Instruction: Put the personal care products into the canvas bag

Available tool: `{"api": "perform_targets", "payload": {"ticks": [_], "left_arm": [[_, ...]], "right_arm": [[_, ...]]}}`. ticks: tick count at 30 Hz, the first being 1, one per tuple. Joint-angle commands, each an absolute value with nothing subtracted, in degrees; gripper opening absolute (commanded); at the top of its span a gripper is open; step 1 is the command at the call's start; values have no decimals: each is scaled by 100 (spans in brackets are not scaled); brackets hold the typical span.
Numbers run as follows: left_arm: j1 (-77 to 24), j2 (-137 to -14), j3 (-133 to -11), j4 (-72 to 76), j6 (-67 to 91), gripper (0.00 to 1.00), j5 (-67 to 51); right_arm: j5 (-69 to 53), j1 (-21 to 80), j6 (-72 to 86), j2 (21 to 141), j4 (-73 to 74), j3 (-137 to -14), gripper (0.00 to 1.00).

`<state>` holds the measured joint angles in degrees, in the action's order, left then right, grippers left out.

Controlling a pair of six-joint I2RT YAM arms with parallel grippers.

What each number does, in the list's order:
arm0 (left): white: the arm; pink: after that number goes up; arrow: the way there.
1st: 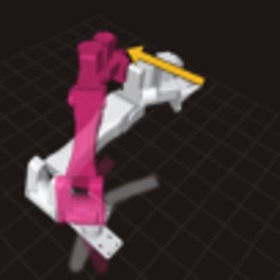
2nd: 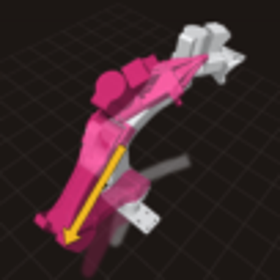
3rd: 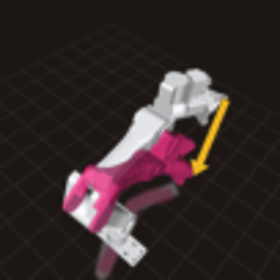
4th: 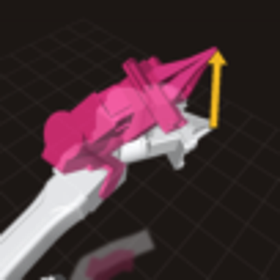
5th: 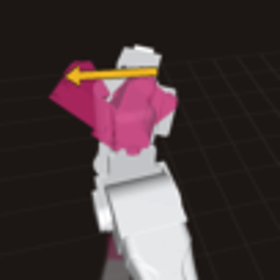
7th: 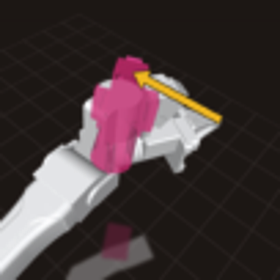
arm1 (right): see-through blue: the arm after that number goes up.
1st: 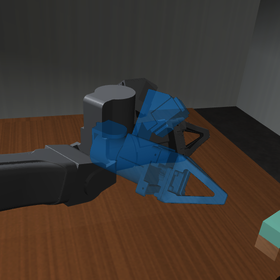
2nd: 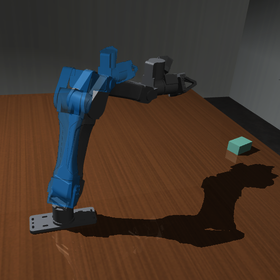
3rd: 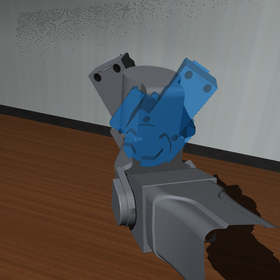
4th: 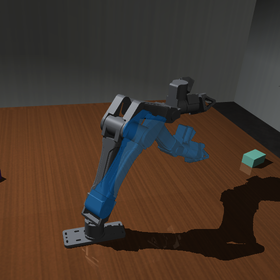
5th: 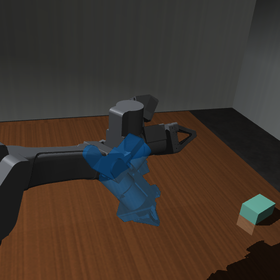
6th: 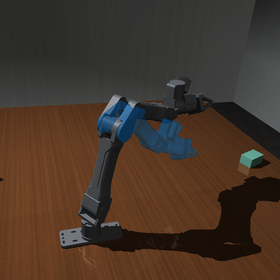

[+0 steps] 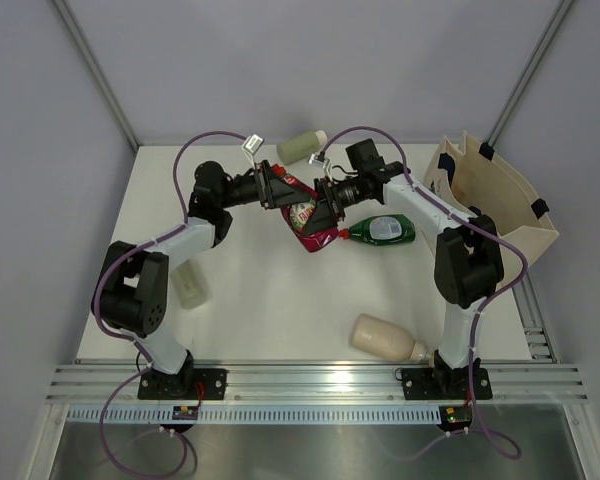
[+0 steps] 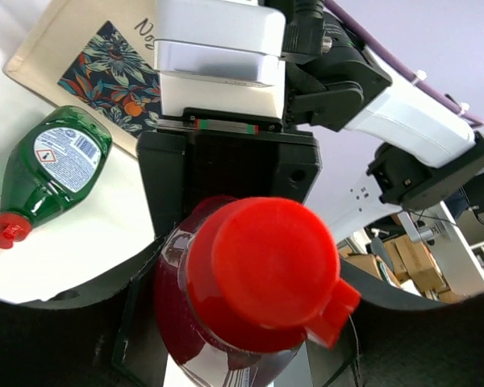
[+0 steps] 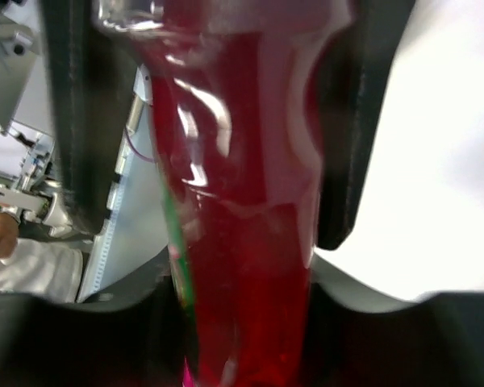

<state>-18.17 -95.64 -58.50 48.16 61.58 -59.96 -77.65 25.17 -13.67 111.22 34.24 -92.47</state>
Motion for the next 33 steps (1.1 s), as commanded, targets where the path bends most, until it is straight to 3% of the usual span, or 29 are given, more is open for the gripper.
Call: {"api": "perform_targets", "payload": {"ticks": [1,2,3,4,7,8,11,12,15,25,33], "left_arm": [[-1793,-9448,-6065,5485,6302,0,-5880],[-1793,-9440,-6056,5467,6293,2,-5880],[-1793,-9439,-6038,5415,6276,5,-5871],[-1793,-9431,-6038,5362,6232,11,-5845],[-1793,-9343,-6073,4941,5961,35,-5757],[-1793,-9317,-6091,4705,5863,48,-5679],[-1784,-9176,-6108,4439,5503,70,-5547],[-1775,-9141,-6117,4230,5424,84,-5494],[-1723,-9018,-6170,3798,5072,99,-5370],[-1451,-8491,-6407,1866,3553,99,-4975],[-1354,-7754,-6724,-579,1891,99,-3254]], "right_arm": [[-7893,2549,-1151,10802,3173,-9237,27],[-7875,2549,-1134,10767,3155,-9220,21],[-7849,2558,-1125,10749,3147,-9202,6],[-7823,2549,-1081,10723,3086,-9193,0],[-7796,2549,-1019,10618,3050,-9114,0],[-7796,2549,-993,10556,3032,-9071,0],[-7813,2549,-976,10433,3015,-8992,0],[-7796,2549,-976,10389,3015,-8965,0],[-7735,2540,-949,10248,3023,-8868,0],[-7365,1899,-106,9555,2223,-8578,0],[-6672,670,-948,9062,3892,-9491,0]]}}
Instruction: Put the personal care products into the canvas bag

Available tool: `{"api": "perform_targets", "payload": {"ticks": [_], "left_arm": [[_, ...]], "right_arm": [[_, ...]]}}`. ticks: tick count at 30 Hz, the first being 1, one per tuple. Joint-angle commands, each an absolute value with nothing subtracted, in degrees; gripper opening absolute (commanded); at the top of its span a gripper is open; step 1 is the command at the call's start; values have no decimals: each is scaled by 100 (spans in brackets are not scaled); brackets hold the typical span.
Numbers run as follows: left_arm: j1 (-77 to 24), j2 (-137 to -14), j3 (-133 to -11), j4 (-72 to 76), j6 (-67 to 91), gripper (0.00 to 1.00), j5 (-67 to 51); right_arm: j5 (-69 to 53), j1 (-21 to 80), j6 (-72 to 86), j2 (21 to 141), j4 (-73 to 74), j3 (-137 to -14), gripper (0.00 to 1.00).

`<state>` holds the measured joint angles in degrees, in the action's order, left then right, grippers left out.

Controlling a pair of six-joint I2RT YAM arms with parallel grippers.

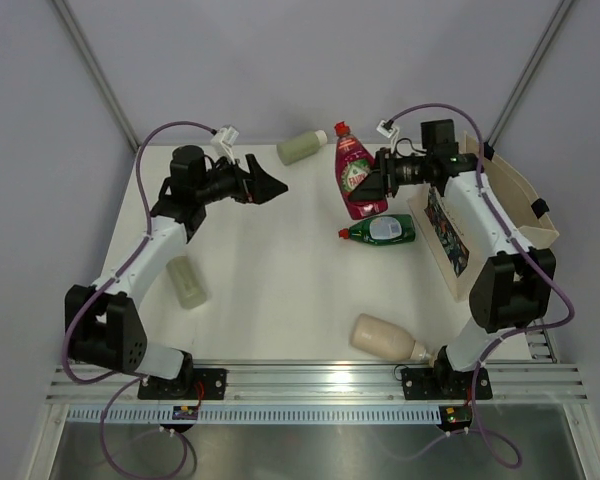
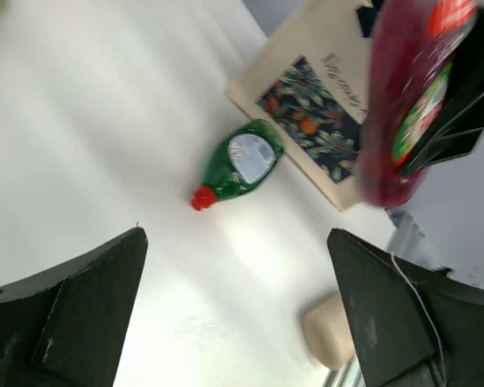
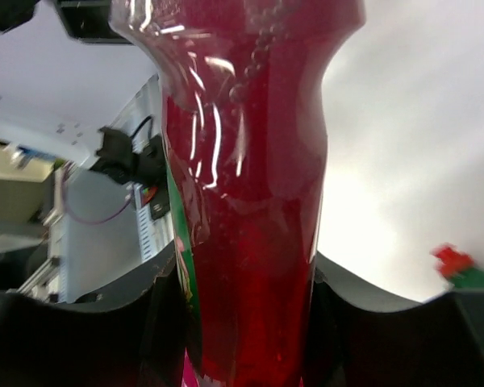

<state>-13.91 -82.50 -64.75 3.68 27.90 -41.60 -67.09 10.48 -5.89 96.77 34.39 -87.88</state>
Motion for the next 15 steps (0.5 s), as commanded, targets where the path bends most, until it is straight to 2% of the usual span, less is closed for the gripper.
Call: {"api": "perform_targets", "payload": {"ticks": [1,10,15], "left_arm": [[-1354,-7648,-6645,-658,1846,99,-3095],[-1161,-6619,-6074,-1608,1959,99,-1074],[-967,-6179,-5819,-2135,2118,99,-291]], "right_arm": [[-6584,320,-1054,8975,4189,-9570,0],[-5231,-1598,-1572,8719,5413,-10801,0],[-3246,-2108,-1793,8692,5555,-10987,0]]}}
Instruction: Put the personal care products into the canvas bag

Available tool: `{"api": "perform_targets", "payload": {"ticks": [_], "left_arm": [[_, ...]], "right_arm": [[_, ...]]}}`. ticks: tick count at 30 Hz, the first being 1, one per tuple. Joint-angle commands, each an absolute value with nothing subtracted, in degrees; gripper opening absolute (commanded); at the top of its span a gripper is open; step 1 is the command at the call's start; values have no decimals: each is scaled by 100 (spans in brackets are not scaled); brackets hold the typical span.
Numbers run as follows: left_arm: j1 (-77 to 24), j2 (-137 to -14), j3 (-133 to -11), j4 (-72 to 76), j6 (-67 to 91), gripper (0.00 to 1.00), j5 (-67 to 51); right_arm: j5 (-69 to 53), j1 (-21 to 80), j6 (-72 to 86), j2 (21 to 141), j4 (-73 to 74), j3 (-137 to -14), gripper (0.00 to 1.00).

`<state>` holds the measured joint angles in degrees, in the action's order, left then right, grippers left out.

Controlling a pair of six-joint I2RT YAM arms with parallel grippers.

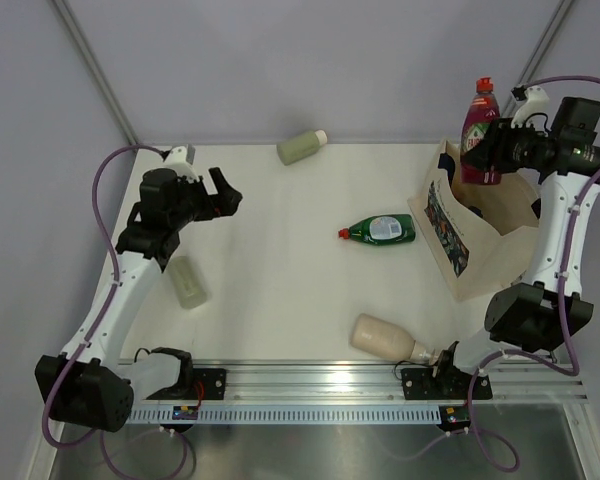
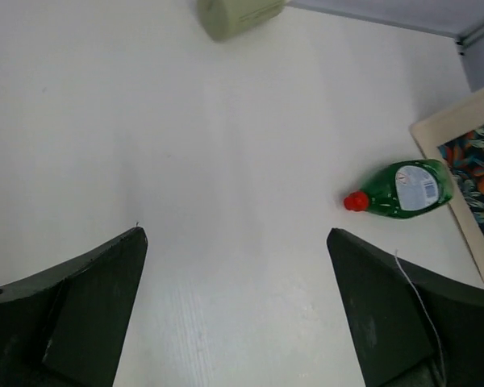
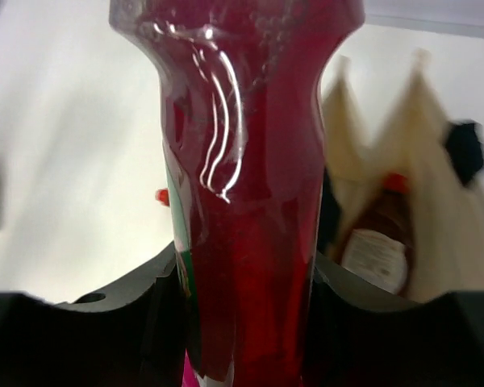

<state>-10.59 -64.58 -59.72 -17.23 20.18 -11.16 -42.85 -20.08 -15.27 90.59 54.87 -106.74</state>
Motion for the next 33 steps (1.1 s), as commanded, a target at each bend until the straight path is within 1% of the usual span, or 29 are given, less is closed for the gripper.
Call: {"api": "perform_targets", "payload": {"ticks": [1,4,7,11,12,13,16,17,20,21,22,23,24,26,27,33], "left_arm": [[-958,-6118,-5775,-2179,2127,99,-90],[-905,-5837,-5600,-2399,2197,99,385],[-861,-5608,-5415,-2566,2267,99,728],[-791,-5441,-5213,-2724,2443,99,940],[-765,-5432,-5195,-2751,2539,99,949],[-756,-5440,-5177,-2838,2601,99,1010],[-721,-5519,-5142,-3101,3005,99,1229],[-721,-5546,-5133,-3181,3136,99,1309],[-694,-5651,-5124,-3541,3699,99,1678],[-677,-5695,-5124,-3638,3996,99,1792],[-668,-5730,-5141,-3830,4121,99,1958],[-659,-5826,-5150,-3919,4244,99,2021],[-650,-5888,-5176,-4024,4463,99,2091],[-650,-6011,-5282,-4315,4631,99,2258],[-642,-6125,-5326,-4394,4728,99,2294],[-642,-6468,-5686,-4903,4895,99,2566]], "right_arm": [[-3052,-2170,-1889,8675,5537,-10856,0],[-2025,-2206,-2309,8666,5476,-10348,0],[-1452,-2197,-2705,8684,5353,-9750,0],[-1301,-2197,-3084,8675,5229,-9194,0],[-1292,-2197,-3163,8684,5299,-9150,1],[-1248,-2197,-3355,8745,5352,-9097,6],[-1108,-2197,-3751,8815,5563,-9009,15],[-1099,-2197,-3866,8824,5616,-9000,27],[-1046,-2197,-4060,8833,5748,-8938,47],[-1055,-2197,-4121,8842,5844,-8938,58],[-1055,-2197,-4148,8850,5871,-8956,63],[-1055,-2197,-4140,8868,5888,-8973,72],[-1063,-2197,-4148,8859,5984,-9008,83],[-1142,-2197,-4035,8859,6047,-9210,92],[-1186,-2197,-3991,8859,6116,-9307,94],[-1695,-2197,-3595,8850,6310,-10510,95]]}}
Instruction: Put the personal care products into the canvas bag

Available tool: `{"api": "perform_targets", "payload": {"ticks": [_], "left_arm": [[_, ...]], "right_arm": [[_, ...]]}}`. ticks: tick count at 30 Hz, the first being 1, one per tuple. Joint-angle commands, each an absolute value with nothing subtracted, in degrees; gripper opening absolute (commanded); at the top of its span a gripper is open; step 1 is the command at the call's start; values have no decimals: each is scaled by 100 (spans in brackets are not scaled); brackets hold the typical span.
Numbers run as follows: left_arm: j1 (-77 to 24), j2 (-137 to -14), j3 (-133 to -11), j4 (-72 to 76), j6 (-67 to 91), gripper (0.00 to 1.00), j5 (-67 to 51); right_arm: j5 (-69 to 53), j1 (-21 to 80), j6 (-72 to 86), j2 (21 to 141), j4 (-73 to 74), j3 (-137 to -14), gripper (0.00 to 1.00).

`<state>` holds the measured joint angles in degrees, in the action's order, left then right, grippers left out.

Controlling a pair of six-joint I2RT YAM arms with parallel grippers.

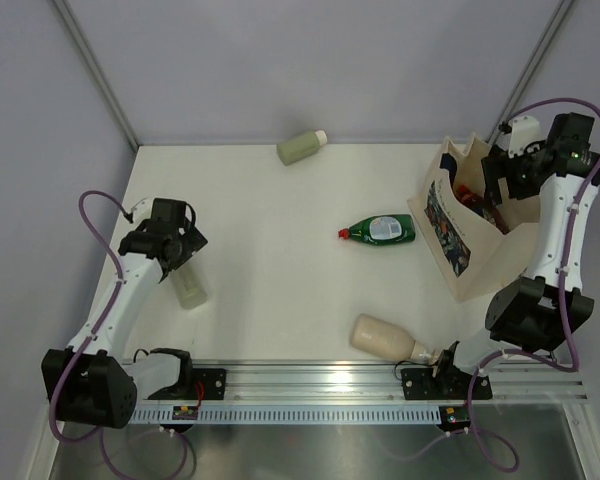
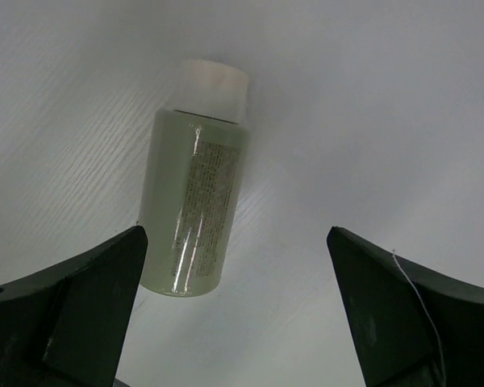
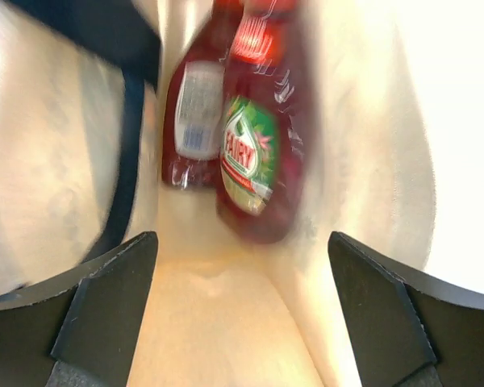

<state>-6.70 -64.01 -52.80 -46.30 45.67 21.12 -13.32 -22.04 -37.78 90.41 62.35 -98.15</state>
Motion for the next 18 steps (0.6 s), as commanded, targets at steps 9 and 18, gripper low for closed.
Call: {"api": "perform_targets", "payload": {"ticks": [9,18], "left_arm": [[-642,-7672,-6038,-5590,4571,98,2515],[-642,-8620,-5783,-5071,4175,96,2065]], "right_arm": [[-3419,-1671,-3498,9018,6803,-11384,95],[-4305,-932,-3331,8851,6521,-10591,95]]}}
